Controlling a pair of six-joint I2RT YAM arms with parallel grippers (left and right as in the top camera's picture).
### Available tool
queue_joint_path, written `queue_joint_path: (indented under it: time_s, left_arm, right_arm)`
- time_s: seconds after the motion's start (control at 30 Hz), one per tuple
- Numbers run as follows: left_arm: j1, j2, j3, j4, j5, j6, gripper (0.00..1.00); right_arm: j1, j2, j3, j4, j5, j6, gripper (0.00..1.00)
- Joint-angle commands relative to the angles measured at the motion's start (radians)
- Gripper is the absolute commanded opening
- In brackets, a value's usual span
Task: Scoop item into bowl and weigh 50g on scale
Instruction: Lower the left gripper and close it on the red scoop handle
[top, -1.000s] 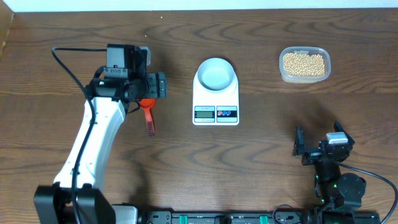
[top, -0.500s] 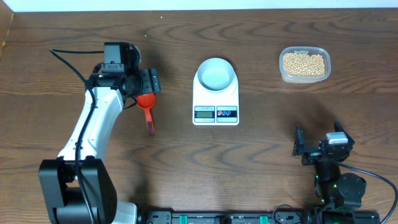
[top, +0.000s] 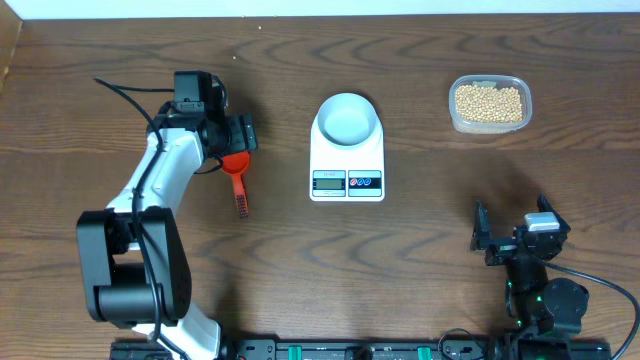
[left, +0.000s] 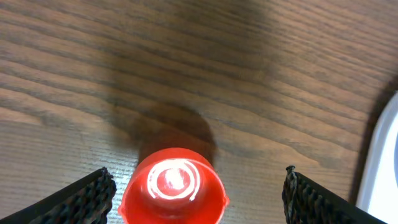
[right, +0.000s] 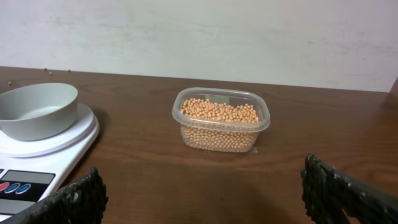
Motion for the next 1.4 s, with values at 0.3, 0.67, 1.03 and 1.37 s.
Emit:
queue_joint_path:
  time_s: [0.3,0.67,1.03,1.37]
  left_arm:
    - [0.003,0.060,0.019,0.046,-0.076,0.002,0.84]
    - [0.012,0.075,0.031,0.046,-0.071,-0.018,0.78]
    - [0.019,-0.064,0.032,-0.027,-0.069,-0.067,0.73]
    - [0.023,-0.050,-0.009,-0.090,-0.079,-0.081,0.66]
  right_arm:
    - [0.005,-0.006,-0.004,-0.001,0.008,-0.012,0.99]
    - [0.005,-0.006,-0.004,-0.001,0.008,-0.013,0.99]
    - [0.005,-0.006,-0.004,-0.001,0.008,-0.012,0.99]
    - [0.005,-0.006,-0.004,-0.001,0.008,-0.012,0.99]
